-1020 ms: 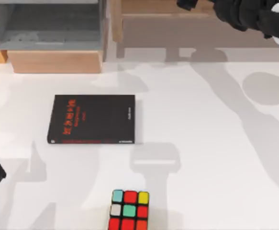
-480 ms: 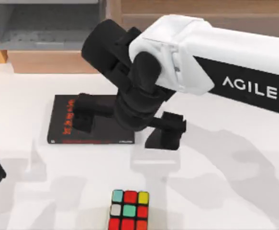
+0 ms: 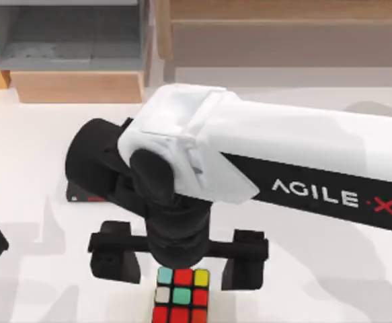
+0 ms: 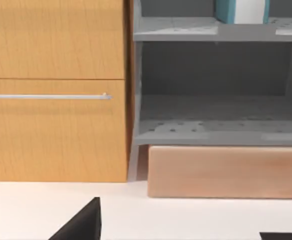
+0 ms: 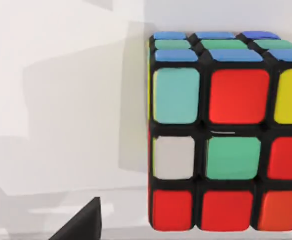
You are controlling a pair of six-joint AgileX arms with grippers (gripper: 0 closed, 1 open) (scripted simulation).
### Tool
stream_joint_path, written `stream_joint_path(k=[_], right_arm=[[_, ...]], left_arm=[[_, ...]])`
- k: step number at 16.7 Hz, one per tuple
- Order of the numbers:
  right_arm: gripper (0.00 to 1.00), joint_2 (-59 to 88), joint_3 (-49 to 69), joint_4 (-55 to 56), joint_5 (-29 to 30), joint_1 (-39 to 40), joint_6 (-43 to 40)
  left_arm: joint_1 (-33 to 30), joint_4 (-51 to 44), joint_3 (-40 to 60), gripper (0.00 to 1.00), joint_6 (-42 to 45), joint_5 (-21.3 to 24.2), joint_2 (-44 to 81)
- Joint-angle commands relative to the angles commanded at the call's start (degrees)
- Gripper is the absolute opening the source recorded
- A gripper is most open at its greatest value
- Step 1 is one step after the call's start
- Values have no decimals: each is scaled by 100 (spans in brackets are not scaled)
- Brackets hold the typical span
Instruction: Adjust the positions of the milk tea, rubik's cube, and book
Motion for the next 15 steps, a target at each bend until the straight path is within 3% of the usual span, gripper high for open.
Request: stream_joint_path(k=[15], right_arm=[[100, 268, -983, 1251, 2, 9, 13]], left_arm=[[0, 0, 0, 100, 0, 0, 0]])
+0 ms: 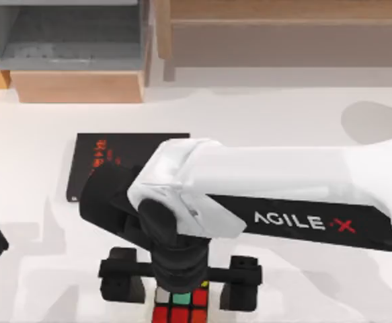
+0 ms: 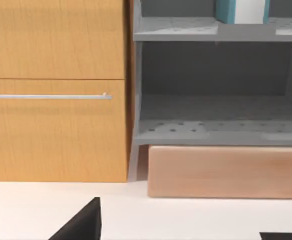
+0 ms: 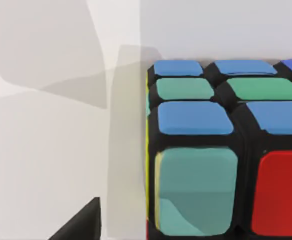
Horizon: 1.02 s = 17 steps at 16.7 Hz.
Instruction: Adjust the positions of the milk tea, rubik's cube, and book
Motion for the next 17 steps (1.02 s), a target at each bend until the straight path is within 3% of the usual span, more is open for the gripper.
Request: stream_joint_path(k=[2, 15, 17], right_arm=[[100, 0, 0, 0, 0, 0, 0], [2, 0, 0, 0, 0, 0, 0], [0, 0, 0, 0, 0, 0, 0]], left_arm=[[0, 0, 0, 100, 0, 0, 0], [0, 0, 0, 100, 0, 0, 0], [0, 0, 0, 100, 0, 0, 0]])
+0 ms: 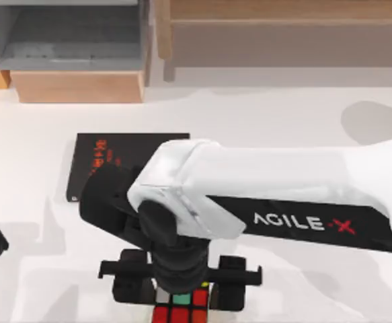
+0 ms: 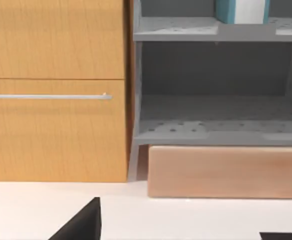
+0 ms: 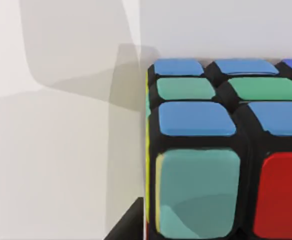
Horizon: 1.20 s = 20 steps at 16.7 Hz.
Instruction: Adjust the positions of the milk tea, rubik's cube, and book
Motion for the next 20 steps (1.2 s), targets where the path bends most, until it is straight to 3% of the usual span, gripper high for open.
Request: stream_joint_path(k=[20], right_arm=[[0, -159, 431, -589, 6, -18, 0]], left_arm=[[0, 0, 0, 100, 0, 0, 0]])
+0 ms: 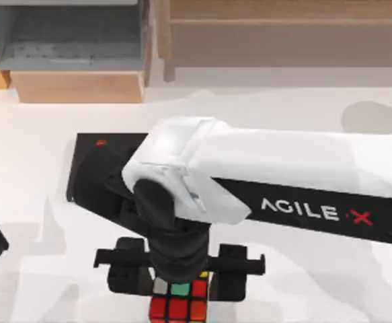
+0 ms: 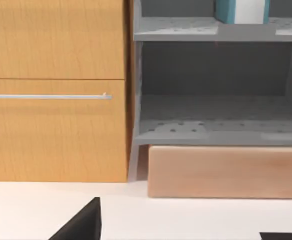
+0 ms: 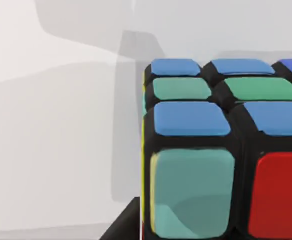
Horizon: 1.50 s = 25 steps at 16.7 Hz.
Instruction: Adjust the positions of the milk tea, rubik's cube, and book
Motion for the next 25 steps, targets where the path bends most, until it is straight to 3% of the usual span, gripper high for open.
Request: stream_joint_path(k=[3, 6, 14, 17, 20, 25], right_arm=[[0, -57, 96, 348, 265, -123, -355], [0, -174, 281, 1239, 830, -416, -1234], [0, -785, 814, 5149, 2974, -1639, -5039], [0, -1031, 936, 6184, 3641, -2040, -6073], [0, -1183, 1001, 6672, 4009, -2268, -6560], [0, -1182, 993, 6704, 4035, -2263, -6583]], left_arm=[[0, 0, 0, 100, 0, 0, 0], [0, 0, 0, 100, 0, 0, 0], [0, 0, 0, 100, 0, 0, 0], [0, 0, 0, 100, 0, 0, 0], [0, 0, 0, 100, 0, 0, 0], [0, 0, 0, 100, 0, 0, 0]])
